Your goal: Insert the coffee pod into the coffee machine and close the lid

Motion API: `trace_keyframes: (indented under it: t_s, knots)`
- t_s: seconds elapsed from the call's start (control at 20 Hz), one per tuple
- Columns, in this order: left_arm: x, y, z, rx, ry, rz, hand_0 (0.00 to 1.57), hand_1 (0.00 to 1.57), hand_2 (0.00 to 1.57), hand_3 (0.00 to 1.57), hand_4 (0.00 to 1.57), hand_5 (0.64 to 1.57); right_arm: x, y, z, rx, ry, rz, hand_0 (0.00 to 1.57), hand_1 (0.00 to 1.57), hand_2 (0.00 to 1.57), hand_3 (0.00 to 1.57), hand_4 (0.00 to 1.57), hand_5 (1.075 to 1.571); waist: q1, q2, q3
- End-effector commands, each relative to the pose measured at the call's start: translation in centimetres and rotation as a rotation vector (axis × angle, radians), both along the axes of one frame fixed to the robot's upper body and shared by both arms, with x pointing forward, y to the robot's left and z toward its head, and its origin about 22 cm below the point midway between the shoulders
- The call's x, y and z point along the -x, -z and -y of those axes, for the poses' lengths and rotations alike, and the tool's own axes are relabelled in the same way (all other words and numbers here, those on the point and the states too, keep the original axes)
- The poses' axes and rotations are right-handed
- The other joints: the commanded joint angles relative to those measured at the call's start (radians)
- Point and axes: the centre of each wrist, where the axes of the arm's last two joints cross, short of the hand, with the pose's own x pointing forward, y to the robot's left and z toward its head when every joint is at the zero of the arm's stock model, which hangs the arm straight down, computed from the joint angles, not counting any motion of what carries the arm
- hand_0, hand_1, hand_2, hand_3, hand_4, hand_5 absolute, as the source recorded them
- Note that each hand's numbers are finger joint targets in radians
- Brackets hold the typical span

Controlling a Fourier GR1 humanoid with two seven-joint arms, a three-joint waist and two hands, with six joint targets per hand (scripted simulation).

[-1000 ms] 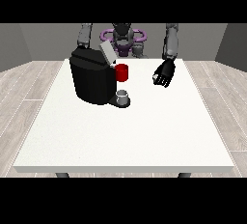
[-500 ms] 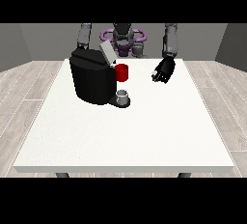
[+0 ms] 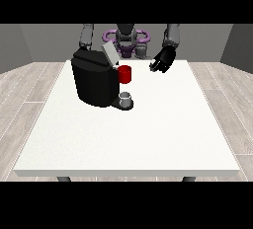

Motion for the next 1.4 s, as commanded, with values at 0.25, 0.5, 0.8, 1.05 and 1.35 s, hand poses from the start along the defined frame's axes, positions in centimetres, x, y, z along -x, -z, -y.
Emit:
trace_keyframes:
  t_s: [0.25, 0.5, 0.8, 1.05, 1.35]
  knots:
    - [-1.4, -3.4, 3.4, 0.015, 0.036, -0.009, 1.42, 1.42, 1.40, 1.33, 0.53, 1.571, 1.0, 1.5, -0.3, -0.016, -0.016, 0.000, 0.00, 0.00, 0.00, 0.00, 0.00, 1.571, -0.013, -0.036, -0.0001]
    - [-3.6, -9.3, 4.9, 0.021, 0.066, 0.037, 1.34, 1.34, 1.37, 1.35, 0.56, 1.571, -2.1, -2.6, -0.9, -0.034, -0.051, 0.036, 0.00, 0.00, 0.00, 0.00, 0.00, 1.571, -0.061, -0.042, 0.0000]
    - [-5.1, -14.5, 1.9, 0.120, -0.050, 0.080, 1.23, 1.23, 1.26, 1.27, 0.50, 1.571, -1.6, -3.7, -2.1, -0.022, -0.123, 0.099, 0.00, 0.00, 0.00, 0.00, 0.00, 1.571, -0.141, 0.004, -0.0003]
    - [-5.5, -17.6, 1.0, 0.123, -0.038, 0.126, 1.22, 1.22, 1.27, 1.26, 0.47, 1.571, -3.3, -6.9, -1.8, -0.026, -0.085, 0.156, 0.00, 0.00, 0.00, 0.00, 0.00, 1.571, -0.156, 0.052, -0.0003]
    - [-5.6, -21.3, -0.9, 0.103, -0.071, 0.181, 1.22, 1.22, 1.29, 1.24, 0.48, 1.571, -3.9, -8.8, -1.8, 0.003, -0.092, 0.244, 0.00, 0.00, 0.00, 0.00, 0.00, 1.571, -0.187, 0.128, -0.0003]
